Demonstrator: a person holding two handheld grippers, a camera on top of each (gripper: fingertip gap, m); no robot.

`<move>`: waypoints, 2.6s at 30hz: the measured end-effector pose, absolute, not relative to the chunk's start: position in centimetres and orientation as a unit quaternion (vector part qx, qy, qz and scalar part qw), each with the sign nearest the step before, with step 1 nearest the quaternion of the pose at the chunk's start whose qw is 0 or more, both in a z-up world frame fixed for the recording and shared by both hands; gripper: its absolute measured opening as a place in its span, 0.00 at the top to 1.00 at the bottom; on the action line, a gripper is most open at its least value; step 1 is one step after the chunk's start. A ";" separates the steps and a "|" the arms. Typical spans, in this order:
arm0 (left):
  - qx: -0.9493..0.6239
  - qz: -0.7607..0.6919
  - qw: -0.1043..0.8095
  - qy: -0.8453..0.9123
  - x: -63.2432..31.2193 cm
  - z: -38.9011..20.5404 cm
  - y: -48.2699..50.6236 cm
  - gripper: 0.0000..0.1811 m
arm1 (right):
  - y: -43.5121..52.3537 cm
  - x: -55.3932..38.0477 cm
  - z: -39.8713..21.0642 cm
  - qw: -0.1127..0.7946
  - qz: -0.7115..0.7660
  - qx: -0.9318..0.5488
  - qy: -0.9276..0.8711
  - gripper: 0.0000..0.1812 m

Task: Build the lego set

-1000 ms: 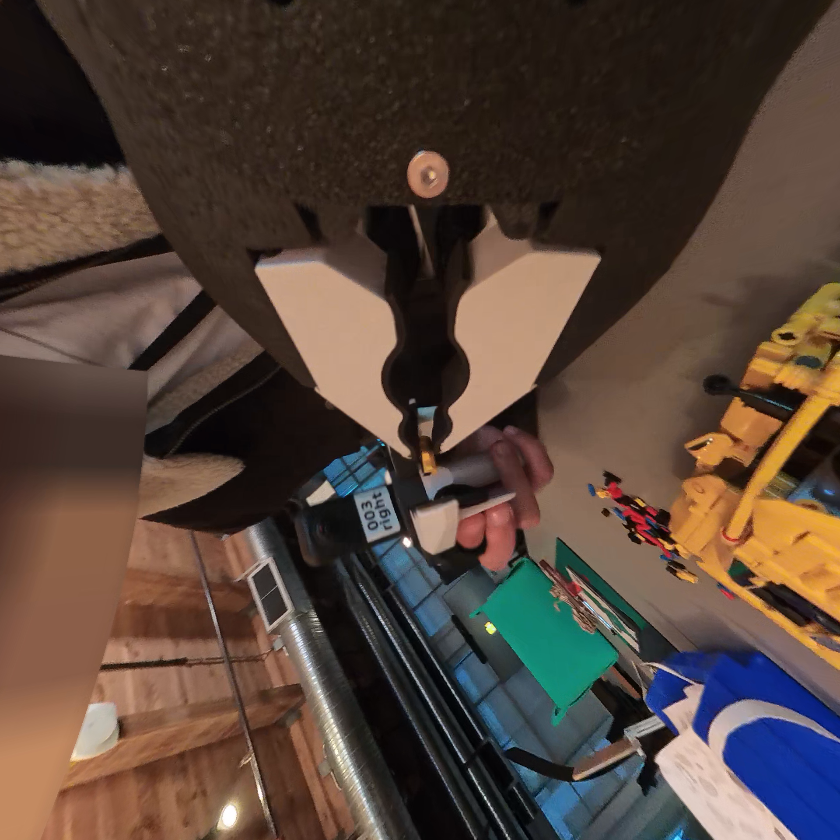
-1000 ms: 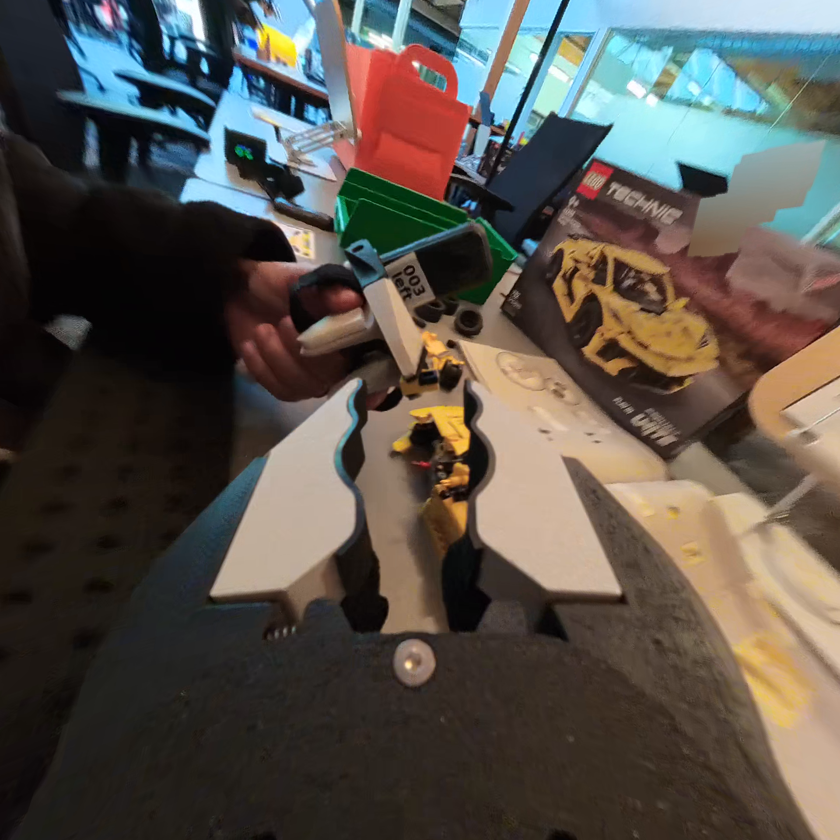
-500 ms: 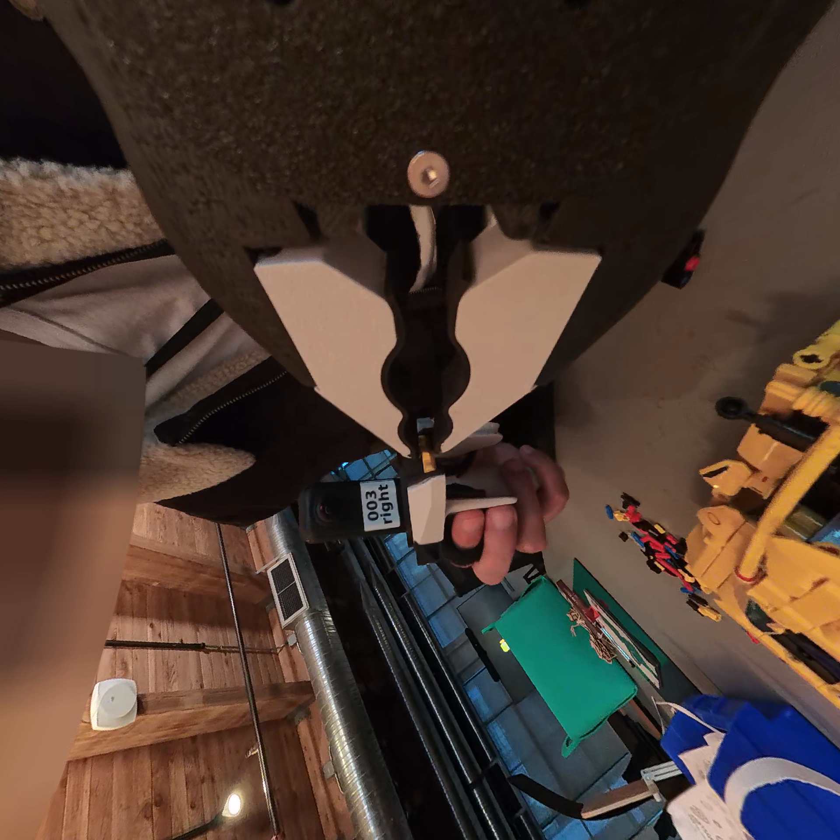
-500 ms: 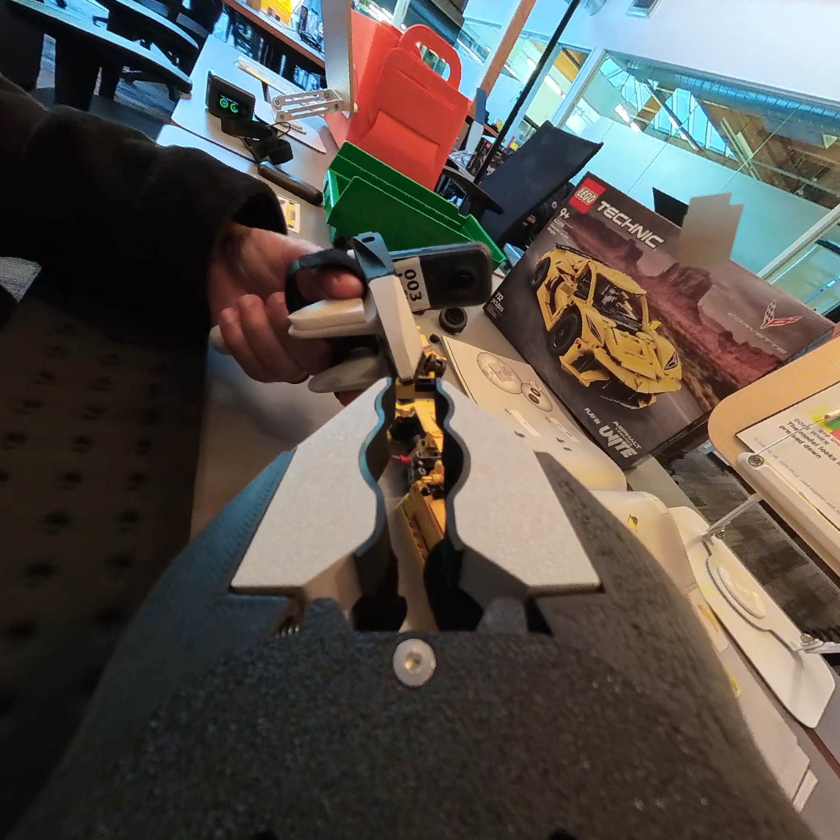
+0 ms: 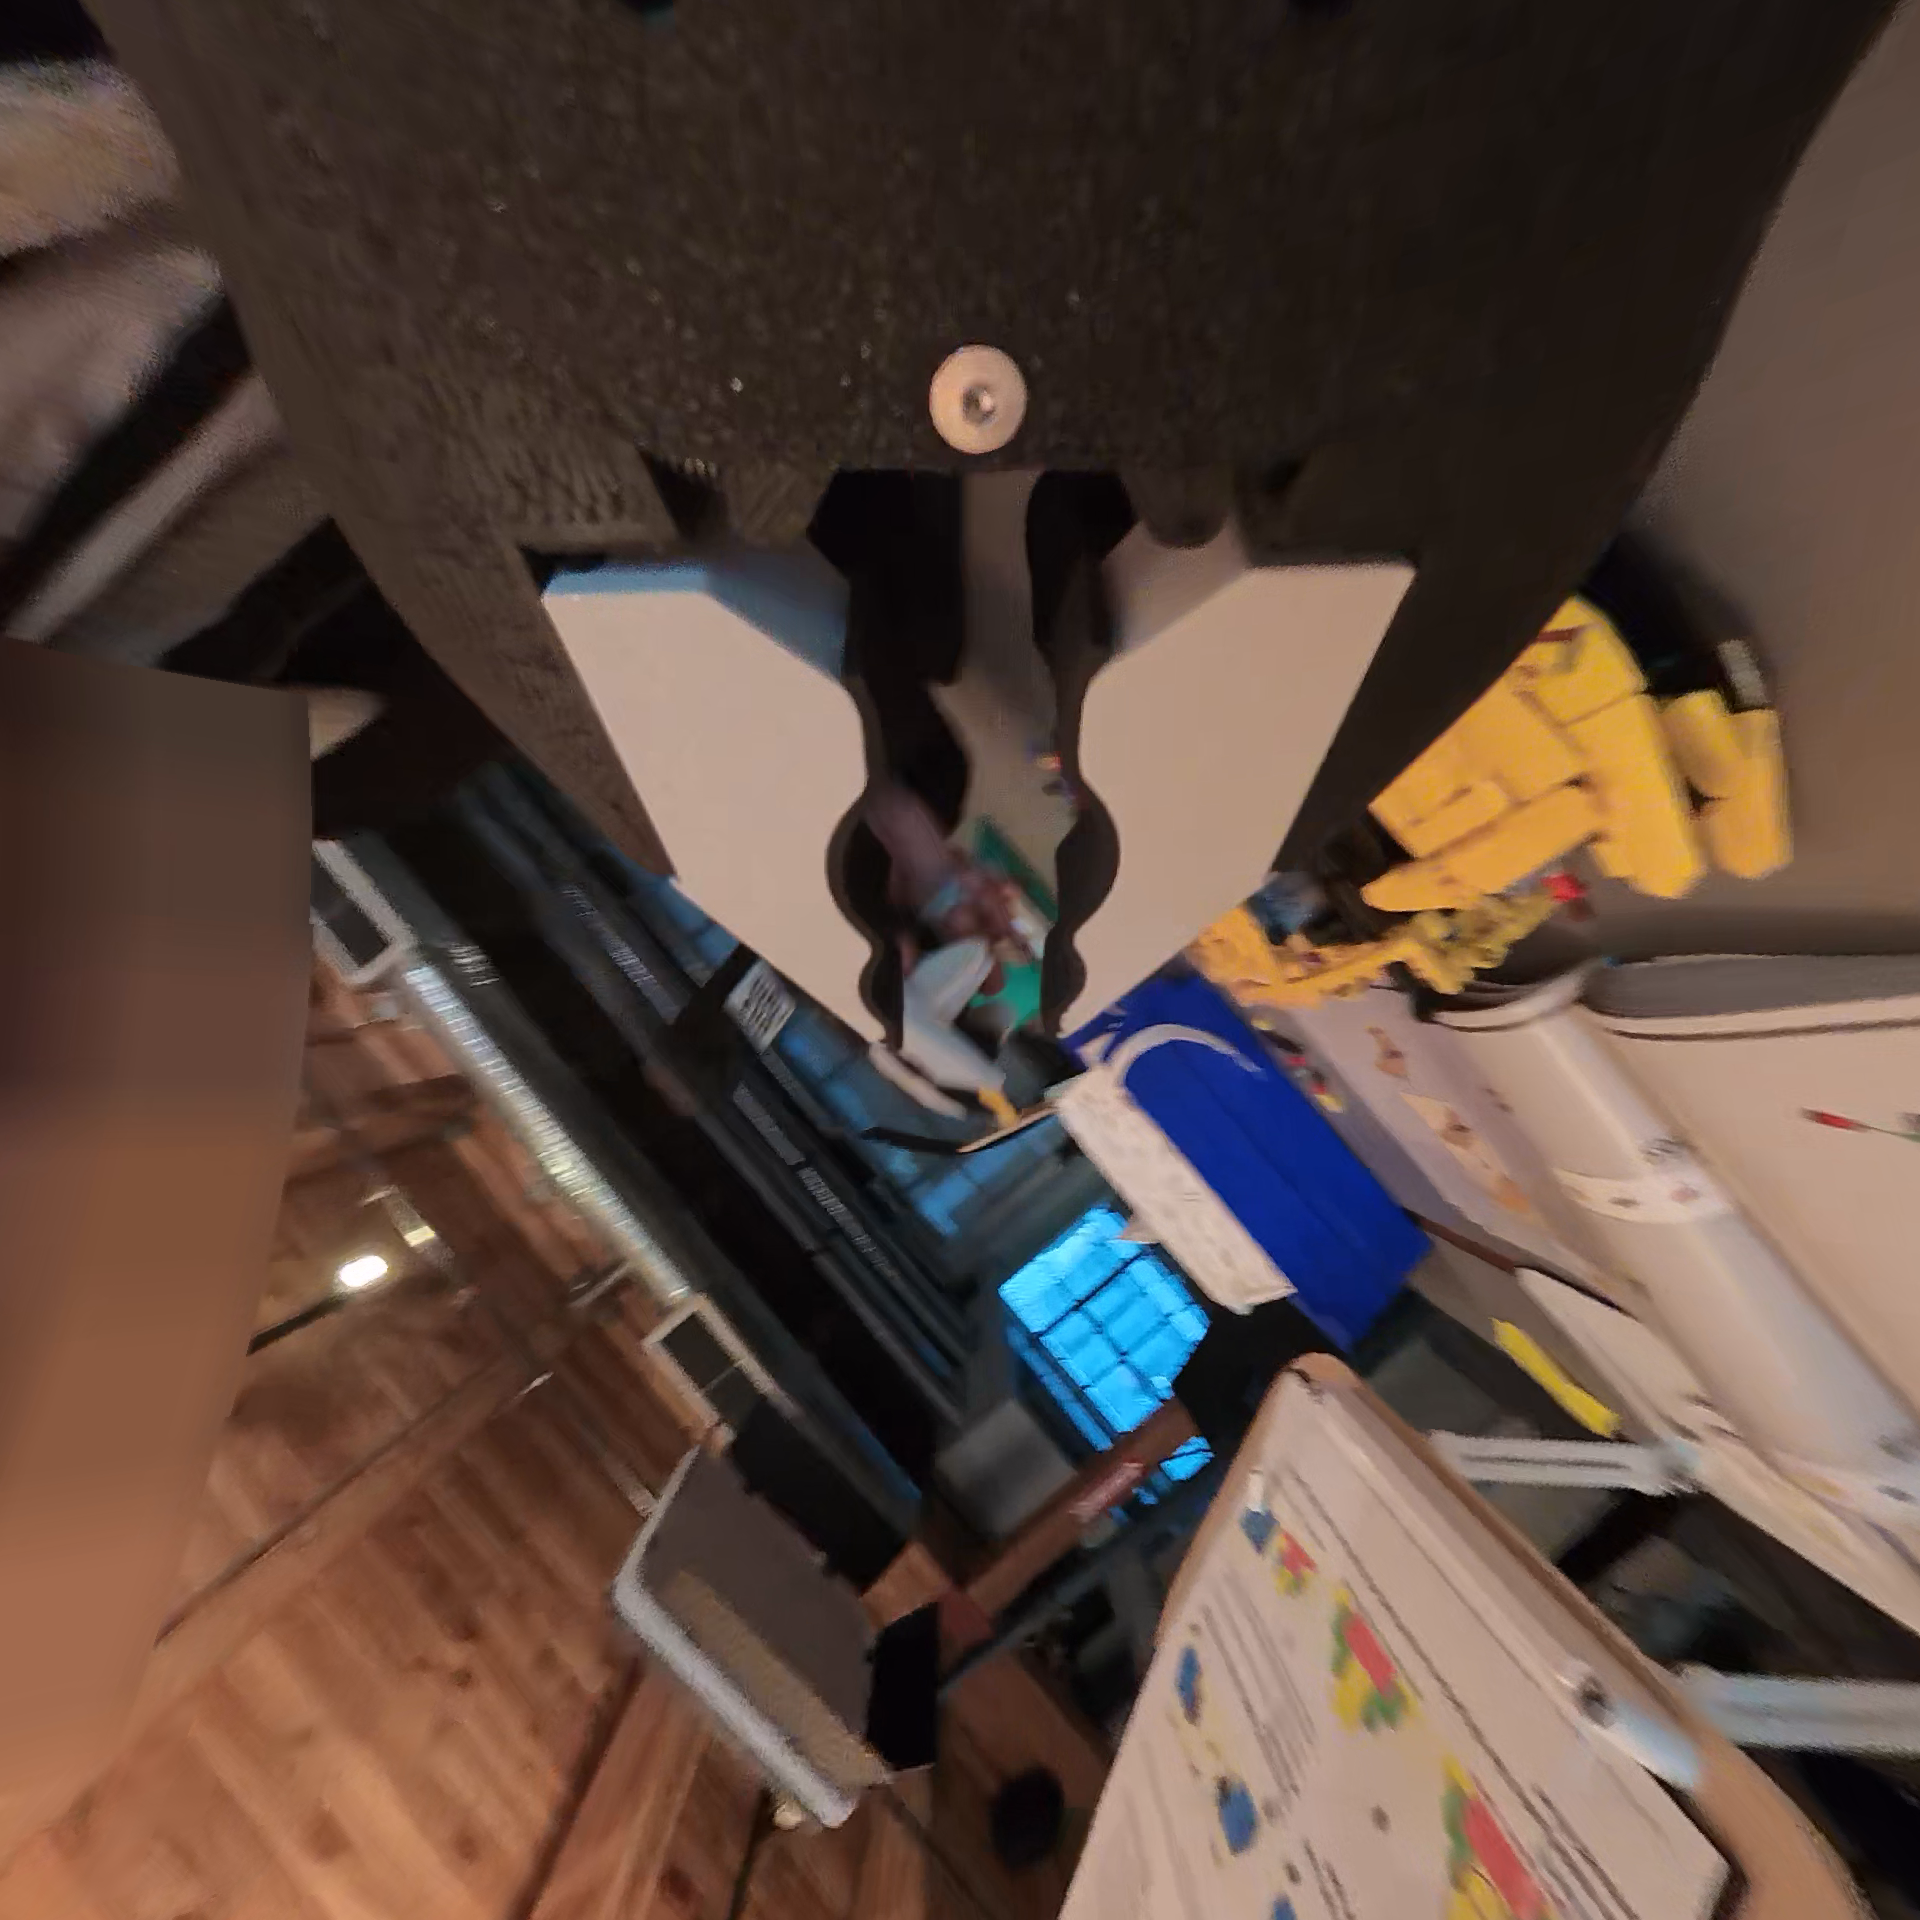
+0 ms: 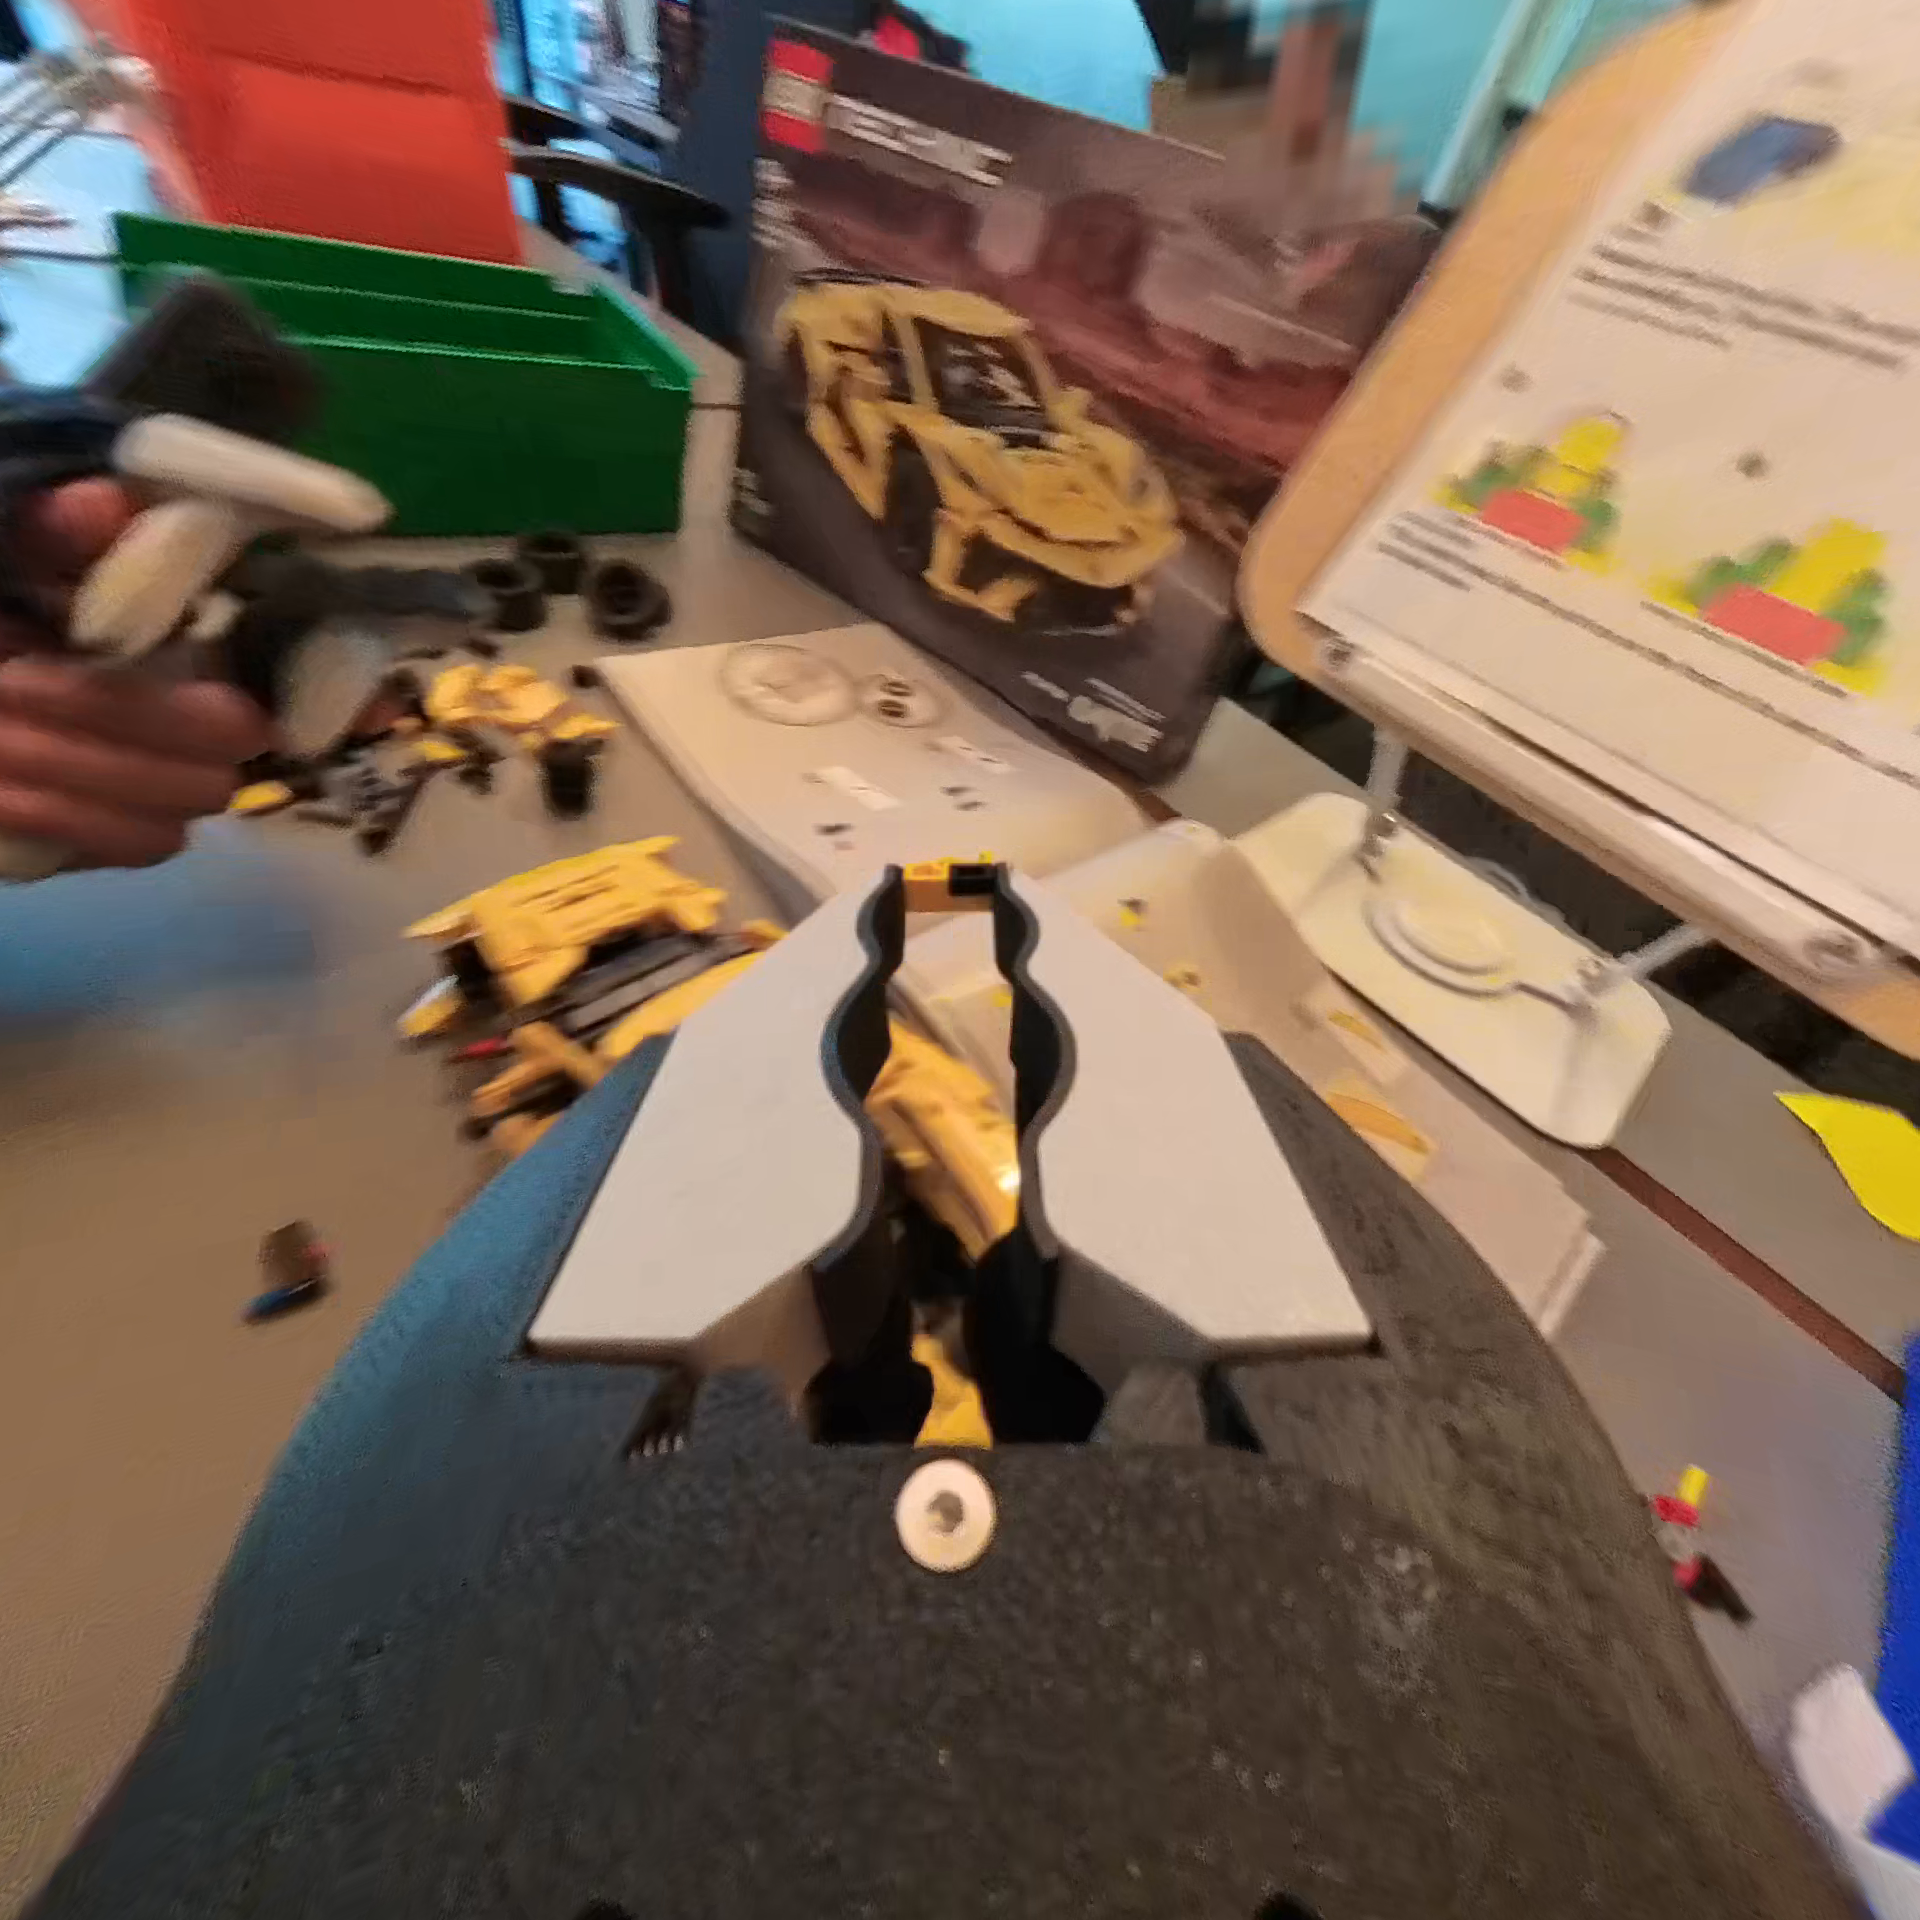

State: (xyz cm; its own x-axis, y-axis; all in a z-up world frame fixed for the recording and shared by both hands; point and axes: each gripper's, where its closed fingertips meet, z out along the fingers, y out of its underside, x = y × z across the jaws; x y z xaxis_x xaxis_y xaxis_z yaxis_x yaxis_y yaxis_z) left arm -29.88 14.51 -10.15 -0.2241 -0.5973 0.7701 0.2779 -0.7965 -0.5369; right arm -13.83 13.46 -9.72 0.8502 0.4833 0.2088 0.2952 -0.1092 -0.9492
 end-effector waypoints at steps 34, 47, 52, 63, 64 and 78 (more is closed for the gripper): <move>-0.667 -0.526 0.419 0.322 -28.4 -14.9 15.8 0.86 | 12.1 -16.2 -11.6 0.586 0.264 -0.708 -0.292 0.92; -0.595 -0.512 0.256 0.564 -25.1 -19.0 3.8 0.89 | 2.8 -22.6 -21.9 0.330 0.269 -0.775 -0.467 0.92; -0.603 -0.444 0.235 0.619 -24.9 -22.1 2.8 0.89 | 3.0 -22.6 -21.6 0.402 0.268 -0.767 -0.422 0.92; -0.614 -0.475 0.189 0.601 -25.2 -22.2 3.5 0.89 | 3.1 -22.1 -23.0 0.367 0.271 -0.780 -0.427 0.92; -0.617 -0.487 0.189 0.589 -25.2 -21.7 3.9 0.89 | 3.1 -22.2 -23.1 0.365 0.271 -0.780 -0.430 0.92; -0.621 -0.481 0.238 0.571 -25.0 -20.9 5.0 0.89 | 2.7 -22.5 -24.3 0.349 0.255 -0.780 -0.452 0.92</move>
